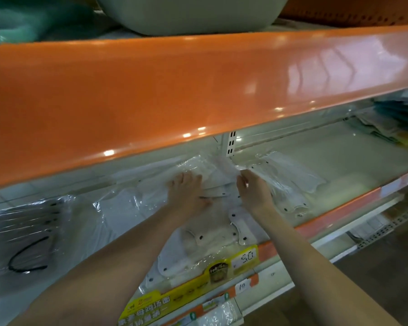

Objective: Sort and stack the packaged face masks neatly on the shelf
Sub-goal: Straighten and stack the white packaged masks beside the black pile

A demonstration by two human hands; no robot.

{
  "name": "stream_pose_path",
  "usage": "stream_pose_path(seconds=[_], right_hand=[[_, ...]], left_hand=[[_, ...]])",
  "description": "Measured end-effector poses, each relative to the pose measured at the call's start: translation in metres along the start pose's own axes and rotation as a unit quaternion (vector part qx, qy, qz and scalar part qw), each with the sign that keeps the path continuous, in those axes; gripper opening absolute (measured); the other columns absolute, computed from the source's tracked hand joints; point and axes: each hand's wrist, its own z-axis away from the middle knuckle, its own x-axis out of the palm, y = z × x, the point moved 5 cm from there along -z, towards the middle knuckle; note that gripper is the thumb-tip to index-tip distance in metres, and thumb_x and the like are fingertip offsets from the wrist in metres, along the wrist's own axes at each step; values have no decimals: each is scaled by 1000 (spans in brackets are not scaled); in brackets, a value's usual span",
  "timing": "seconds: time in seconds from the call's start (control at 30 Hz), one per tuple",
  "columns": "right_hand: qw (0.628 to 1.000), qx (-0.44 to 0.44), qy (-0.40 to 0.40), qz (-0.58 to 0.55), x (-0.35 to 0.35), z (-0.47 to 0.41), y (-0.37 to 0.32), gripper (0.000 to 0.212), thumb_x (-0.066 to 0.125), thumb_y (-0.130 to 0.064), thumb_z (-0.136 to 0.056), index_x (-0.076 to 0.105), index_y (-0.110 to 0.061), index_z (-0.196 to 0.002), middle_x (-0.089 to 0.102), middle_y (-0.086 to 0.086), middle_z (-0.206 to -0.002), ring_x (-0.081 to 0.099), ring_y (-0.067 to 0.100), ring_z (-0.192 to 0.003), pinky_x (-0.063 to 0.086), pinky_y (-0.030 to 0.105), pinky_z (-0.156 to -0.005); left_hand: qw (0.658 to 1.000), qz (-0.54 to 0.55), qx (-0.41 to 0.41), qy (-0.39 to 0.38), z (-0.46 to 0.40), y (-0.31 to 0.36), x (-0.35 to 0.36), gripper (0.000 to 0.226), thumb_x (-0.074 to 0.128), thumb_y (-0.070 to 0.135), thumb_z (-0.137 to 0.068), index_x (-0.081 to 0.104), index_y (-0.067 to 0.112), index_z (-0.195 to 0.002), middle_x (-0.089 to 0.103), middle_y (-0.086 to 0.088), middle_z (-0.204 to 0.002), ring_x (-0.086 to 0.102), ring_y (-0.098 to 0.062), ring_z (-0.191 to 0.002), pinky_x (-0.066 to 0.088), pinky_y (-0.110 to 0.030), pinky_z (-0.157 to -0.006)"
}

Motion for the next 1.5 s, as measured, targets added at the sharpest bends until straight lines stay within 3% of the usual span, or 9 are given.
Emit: stream_pose_path(seconds=[0.13,0.43,0.57,0.77,0.93,1.07,1.23,1.37,1.5], right_hand=[[1000,0,-18,18,-1,0,7,25,41,-12,-100,63,0,-101,65,14,-92,60,29,-81,41,35,-67],[996,27,-81,27,20,6,26,36,33,-22,-102,49,-15,-134,59,7,-125,53,25,-113,44,35,-89],[989,34,-112,90,31,1,32,32,29,-22,-100,53,-14,-120,56,6,-124,48,26,-115,39,38,-95],[986,55,-123,100,36,-7,26,30,20,-27,-93,49,-20,-91,57,7,-106,51,30,-108,39,43,-91],[993,-24,-115,11,23,7,-12,54,53,-33,-95,33,-15,-143,37,1,-146,29,21,-136,32,46,-107],[983,-111,-101,-109,13,25,-44,42,73,-22,-83,53,-15,-118,52,-13,-108,46,1,-102,34,13,-79],[965,-87,-134,-208,7,36,-49,16,75,-27,-80,62,-23,-88,66,-11,-78,62,5,-79,48,25,-74],[943,-75,-159,-284,4,42,-61,18,76,-23,-80,61,-27,-89,67,-13,-85,63,4,-84,48,15,-72],[906,-56,-185,-376,-4,54,-74,41,60,-60,-80,58,-29,-107,64,-22,-97,60,-6,-94,43,3,-73]], left_hand=[[999,-50,-17,3,-17,3,2,67,52,59,-87,34,19,-138,36,-10,-142,34,-31,-130,33,-47,-98],[988,-120,27,88,-9,-7,-1,26,54,20,-92,56,18,-118,55,-13,-111,55,-34,-99,43,-40,-81],[987,-46,77,131,14,-23,-11,18,78,12,-73,66,11,-87,60,-8,-77,60,-29,-65,41,-32,-56],[958,188,35,215,51,-69,-23,11,51,17,-97,56,16,-87,56,5,-76,53,-13,-64,38,-27,-57],[919,317,33,232,64,-78,-27,18,50,17,-98,51,28,-84,54,15,-78,53,-6,-74,41,-22,-67],[925,303,26,229,65,-81,-29,30,56,-5,-82,68,16,-99,65,-5,-103,58,-31,-102,42,-34,-86],[942,202,20,268,74,-76,-28,53,66,-6,-77,63,20,-123,58,-12,-126,46,-33,-121,38,-48,-98],[911,257,70,316,87,-53,-47,23,60,22,-84,72,15,-101,60,1,-98,51,-12,-95,41,-22,-84],[874,380,35,300,92,-41,-70,14,65,25,-86,68,12,-83,62,8,-77,55,-8,-76,40,-15,-69]])
